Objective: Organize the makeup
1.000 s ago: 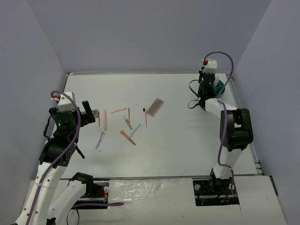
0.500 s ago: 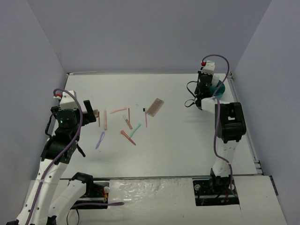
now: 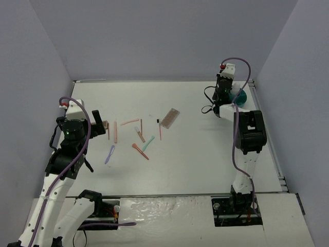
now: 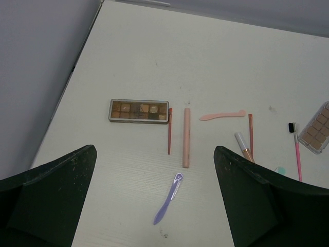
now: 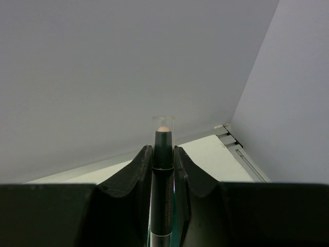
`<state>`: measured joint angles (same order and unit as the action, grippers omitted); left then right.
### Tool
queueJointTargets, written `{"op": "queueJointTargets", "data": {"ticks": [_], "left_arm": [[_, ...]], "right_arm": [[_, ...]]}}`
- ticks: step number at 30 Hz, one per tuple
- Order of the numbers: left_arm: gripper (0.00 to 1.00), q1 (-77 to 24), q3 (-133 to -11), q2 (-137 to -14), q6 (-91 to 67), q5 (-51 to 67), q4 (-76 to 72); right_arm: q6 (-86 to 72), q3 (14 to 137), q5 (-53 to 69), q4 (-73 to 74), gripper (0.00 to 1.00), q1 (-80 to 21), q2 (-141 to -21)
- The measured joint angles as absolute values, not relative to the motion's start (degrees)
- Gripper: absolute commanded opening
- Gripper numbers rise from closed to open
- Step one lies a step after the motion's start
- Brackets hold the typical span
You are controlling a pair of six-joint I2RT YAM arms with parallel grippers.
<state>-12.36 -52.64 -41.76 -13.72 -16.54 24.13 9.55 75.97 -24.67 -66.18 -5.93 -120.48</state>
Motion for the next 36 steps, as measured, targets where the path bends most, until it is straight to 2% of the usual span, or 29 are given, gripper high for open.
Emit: {"op": "queueJointTargets", "data": {"ticks": [10,13,18,34,36], "left_arm": [[0.97,-12.3,-52.6,-41.9,-13.7,-16.4,24.1],[0.97,-12.3,-52.6,-41.9,-13.7,-16.3,24.1],[0.97,-12.3,-52.6,-41.9,-13.7,-16.3,24.1],[0.97,-12.2,-52.6,-41.9,-13.7,-15.7,24.1],[0.97,-12.2,-52.6,-41.9,-13.7,-15.6,24.1]], "right_arm": [[9.5,77.2,-24.7,-65.1,0.00,-5.6,-123.6],[9.5,77.2,-24.7,-65.1,0.03,-5.4,-123.7],[9.3,77.2,-24.7,-64.9,0.18,-5.3,-123.7],[8.6,77.1,-24.7,-64.9,0.23,-5.2,-123.7],[8.3,77.0,-24.7,-64.9,0.27,-5.2,-123.7]]}}
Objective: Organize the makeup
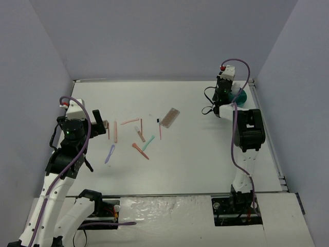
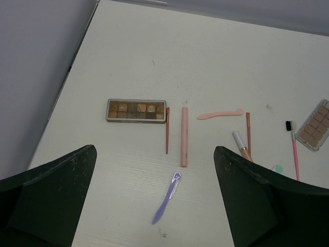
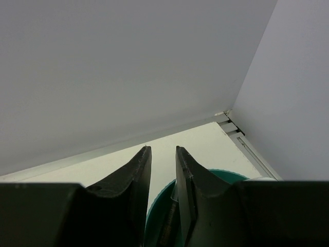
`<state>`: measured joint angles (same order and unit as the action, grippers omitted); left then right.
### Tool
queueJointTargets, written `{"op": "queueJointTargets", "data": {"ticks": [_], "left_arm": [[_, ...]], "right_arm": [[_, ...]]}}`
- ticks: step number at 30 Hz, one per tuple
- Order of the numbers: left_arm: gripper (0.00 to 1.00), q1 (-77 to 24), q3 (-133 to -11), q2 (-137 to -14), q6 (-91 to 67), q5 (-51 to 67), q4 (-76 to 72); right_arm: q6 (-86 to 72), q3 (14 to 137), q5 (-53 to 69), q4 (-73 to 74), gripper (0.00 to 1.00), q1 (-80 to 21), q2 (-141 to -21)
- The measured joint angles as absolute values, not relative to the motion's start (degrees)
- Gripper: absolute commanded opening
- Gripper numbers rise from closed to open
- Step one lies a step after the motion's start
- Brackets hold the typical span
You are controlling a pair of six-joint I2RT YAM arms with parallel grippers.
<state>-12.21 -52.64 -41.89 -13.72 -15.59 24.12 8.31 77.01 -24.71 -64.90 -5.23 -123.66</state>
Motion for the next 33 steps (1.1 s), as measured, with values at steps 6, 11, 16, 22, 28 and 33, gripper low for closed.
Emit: {"op": "queueJointTargets", "data": {"ticks": [6,11,16,22,28,33], "left_arm": [[0.97,-12.2,-52.6,-41.9,-13.7,-15.3,24.1],[0.97,-12.2,-52.6,-41.3,-13.7,-15.2,24.1],[0.97,-12.2,-52.6,-40.3,-13.7,-15.0,24.1],[0.97,-12.2,-52.6,-40.0,-13.9,-14.9,24.1],[0.97,-12.0,-52.6,-41.6,-14.2,-14.6,24.4],[0.97,-11.3,-52.6,-44.1,-14.3,-14.3,25.5]], "right_arm": [[7.4,75.9,-24.6,-64.0,0.45,-5.2,-123.5],[5.3,74.6,-21.2,-54.1,0.72,-5.6,-119.6],[0.4,75.4,-15.3,-38.5,0.83,-6.9,-110.3],[-2.8,76.8,-8.9,-23.3,0.85,-14.9,-100.4],[-3.6,77.0,-1.9,-12.7,0.82,-27.4,-99.2],[-4.6,77.4,0.2,-7.5,0.75,-37.5,-100.3]]}}
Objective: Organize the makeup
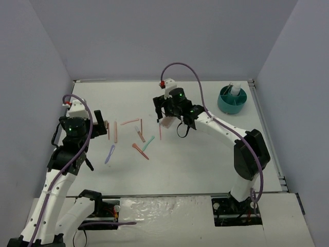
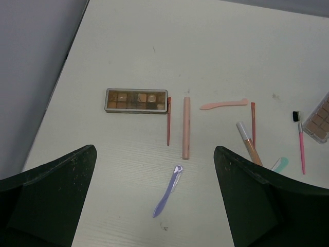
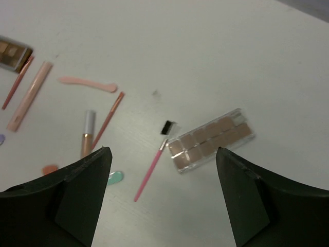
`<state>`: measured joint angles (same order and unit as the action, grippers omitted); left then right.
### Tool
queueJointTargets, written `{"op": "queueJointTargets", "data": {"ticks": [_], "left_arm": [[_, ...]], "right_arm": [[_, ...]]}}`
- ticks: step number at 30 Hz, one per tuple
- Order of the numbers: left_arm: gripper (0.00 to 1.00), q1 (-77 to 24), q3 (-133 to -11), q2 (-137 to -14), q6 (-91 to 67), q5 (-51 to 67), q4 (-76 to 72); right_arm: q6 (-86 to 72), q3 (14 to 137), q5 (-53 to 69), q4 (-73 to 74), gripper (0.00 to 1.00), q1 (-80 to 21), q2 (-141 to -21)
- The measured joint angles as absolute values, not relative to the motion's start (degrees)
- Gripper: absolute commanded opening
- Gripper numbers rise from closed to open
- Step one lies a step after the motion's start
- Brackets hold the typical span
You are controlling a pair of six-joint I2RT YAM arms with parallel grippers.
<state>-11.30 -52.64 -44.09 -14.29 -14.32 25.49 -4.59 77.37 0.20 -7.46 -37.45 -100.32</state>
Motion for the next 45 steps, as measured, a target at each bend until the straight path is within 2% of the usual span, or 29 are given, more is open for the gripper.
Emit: {"op": "queueJointTargets", "data": {"ticks": [6,13,17,23,26,31,34,45], "left_arm": [[0.97,-10.9,-52.7,-47.2,-15.8,-12.9,26.7],[0.97,-13.0,-60.1,-59.1,-22.8,-8.6,32.3],[0.97,-19.9,-65.7,-69.4,-27.4,-9.4,34.3],[0.96,-26.9,-69.3,-82.8,-34.9,-9.0,34.9],[0.90,-28.2,-70.9,-88.9,-39.0,-9.4,35.4],[0.74,-29.6,-72.5,-97.1,-44.2,-10.2,36.1],[0.67,-30.2,-73.5,-101.0,-46.5,-10.2,36.0],[0.51,-31.1,-78.4,-107.5,-49.4,-10.8,35.9]], "right_arm": [[-6.5,79.4,1.1,-5.4,0.73,-45.1,-105.6],[-9.0,74.5,-2.2,-4.4,0.81,-44.2,-104.2],[-9.5,67.9,-3.9,-4.1,0.89,-42.0,-97.0],[-11.3,59.0,-6.0,-5.2,0.92,-36.1,-82.6],[-12.4,53.4,-7.2,-6.5,0.94,-32.6,-74.5],[-14.1,45.8,-8.5,-9.2,0.94,-31.2,-64.7],[-14.9,43.0,-8.5,-10.6,0.94,-31.1,-62.9],[-16.1,39.6,-7.5,-13.2,0.95,-30.8,-62.8]]}}
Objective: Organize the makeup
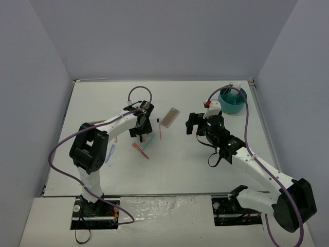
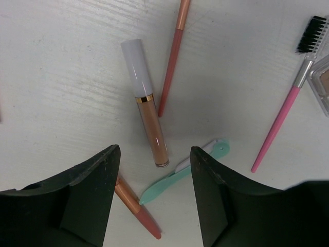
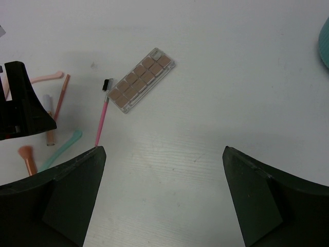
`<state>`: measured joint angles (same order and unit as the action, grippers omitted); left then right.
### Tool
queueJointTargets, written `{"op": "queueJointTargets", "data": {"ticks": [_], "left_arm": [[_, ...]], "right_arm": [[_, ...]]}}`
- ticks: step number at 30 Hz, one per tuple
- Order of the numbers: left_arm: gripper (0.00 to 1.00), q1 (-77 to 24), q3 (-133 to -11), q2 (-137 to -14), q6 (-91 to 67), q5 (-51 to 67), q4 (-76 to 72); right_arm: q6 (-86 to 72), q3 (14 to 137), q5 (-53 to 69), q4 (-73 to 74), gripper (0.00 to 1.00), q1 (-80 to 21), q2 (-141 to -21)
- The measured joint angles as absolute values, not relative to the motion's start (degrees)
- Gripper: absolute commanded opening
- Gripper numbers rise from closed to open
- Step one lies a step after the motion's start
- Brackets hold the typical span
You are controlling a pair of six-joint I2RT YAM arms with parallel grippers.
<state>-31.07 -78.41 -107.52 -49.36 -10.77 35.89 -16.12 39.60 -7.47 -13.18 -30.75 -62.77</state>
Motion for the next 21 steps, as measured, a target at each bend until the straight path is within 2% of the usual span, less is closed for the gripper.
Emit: {"op": "queueJointTargets", "data": {"ticks": [4,7,17,21], "left_arm": [[0.47,-31.1,-78.8,-109.0,-49.7,-11.2,36.1],[0.40,-31.1,-78.9,-110.4,-49.8,-11.3,36.2],[0.02,-31.1,-78.9,-112.0,-50.3,-11.3,35.7],[0.00,-31.1,-78.6,-111.6,-50.3,-11.6,35.6]], "right_arm": [[-16.4,38.9,-7.5,-14.0,0.95,-30.7,-62.4],[-16.5,38.5,-7.5,-14.3,0.95,-30.7,-62.3],[-16.7,37.1,-7.4,-14.7,0.95,-30.3,-61.3],[-16.8,37.1,-7.2,-14.8,0.95,-30.1,-60.8]]}}
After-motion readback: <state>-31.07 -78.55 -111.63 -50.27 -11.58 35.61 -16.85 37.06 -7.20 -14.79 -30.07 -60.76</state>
